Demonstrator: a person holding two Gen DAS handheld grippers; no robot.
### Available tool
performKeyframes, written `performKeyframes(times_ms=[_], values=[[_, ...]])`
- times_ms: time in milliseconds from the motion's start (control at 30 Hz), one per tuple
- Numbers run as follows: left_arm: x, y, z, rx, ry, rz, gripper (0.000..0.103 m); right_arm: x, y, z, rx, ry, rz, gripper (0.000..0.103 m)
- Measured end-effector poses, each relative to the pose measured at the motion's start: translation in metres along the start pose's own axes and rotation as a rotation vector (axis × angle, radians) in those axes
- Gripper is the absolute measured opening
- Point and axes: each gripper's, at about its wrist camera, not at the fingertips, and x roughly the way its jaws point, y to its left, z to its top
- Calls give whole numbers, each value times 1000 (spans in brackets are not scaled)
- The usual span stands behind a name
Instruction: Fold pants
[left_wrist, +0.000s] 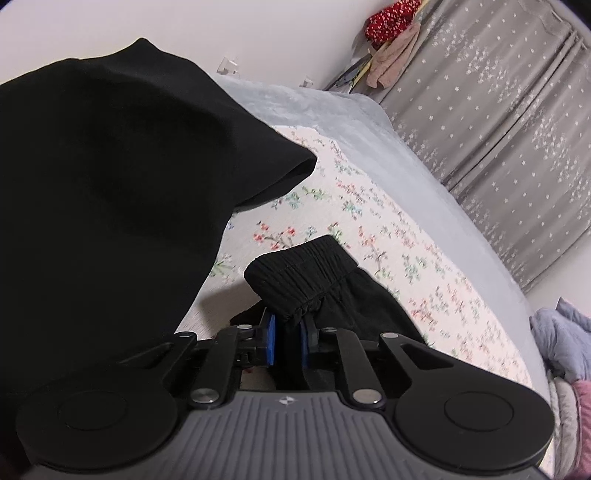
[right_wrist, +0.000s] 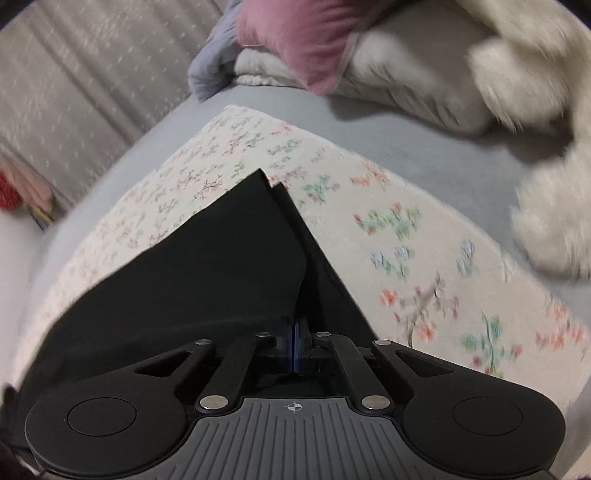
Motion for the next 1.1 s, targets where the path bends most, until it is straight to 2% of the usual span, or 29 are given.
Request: performKeyframes(times_ms=[67, 167, 300, 367, 433, 600, 767, 833, 867, 900, 933, 967, 1033, 1100], values=[[-5, 0, 1, 1, -8, -14, 0, -16, -2, 8, 40, -36, 49, 0], [-7, 4, -3, 21, -8, -22, 0, -41, -4, 3, 4, -62, 68, 0], [3, 8, -10, 73, 42, 15, 0, -49, -20, -22, -81, -2, 7, 0], [7, 13, -11, 57, 61, 15, 0, -39, -29, -30, -96, 43, -9, 0], [7, 17, -10, 29, 66, 2, 0, -30, -33, -35, -92, 48, -11, 0], [-3, 23, -2, -42, 46, -56, 1, -32, -25, -27, -78, -9, 12, 0], [-3, 13, -1, -34, 20, -80, 1, -56, -21, -6, -43, -94, 77, 0], [0, 16, -4, -43, 32, -61, 10, -52, -20, -4, -67, -89, 41, 0], [0, 21, -6, -66, 49, -53, 25, -45, -20, -7, -84, -60, 13, 0], [1, 27, -6, -97, 66, -57, 46, -37, -23, -12, -101, -18, -8, 1], [0, 34, -6, -132, 76, -72, 54, -31, -27, -18, -106, 20, -20, 5], [-1, 40, -5, -169, 74, -93, 61, -27, -33, -25, -90, 46, -23, 9], [-3, 47, -3, -213, 70, -123, 65, -26, -46, -35, -23, 70, -2, 10], [-1, 44, -3, -202, 85, -112, 75, -32, -56, -41, 63, 70, 27, 13]])
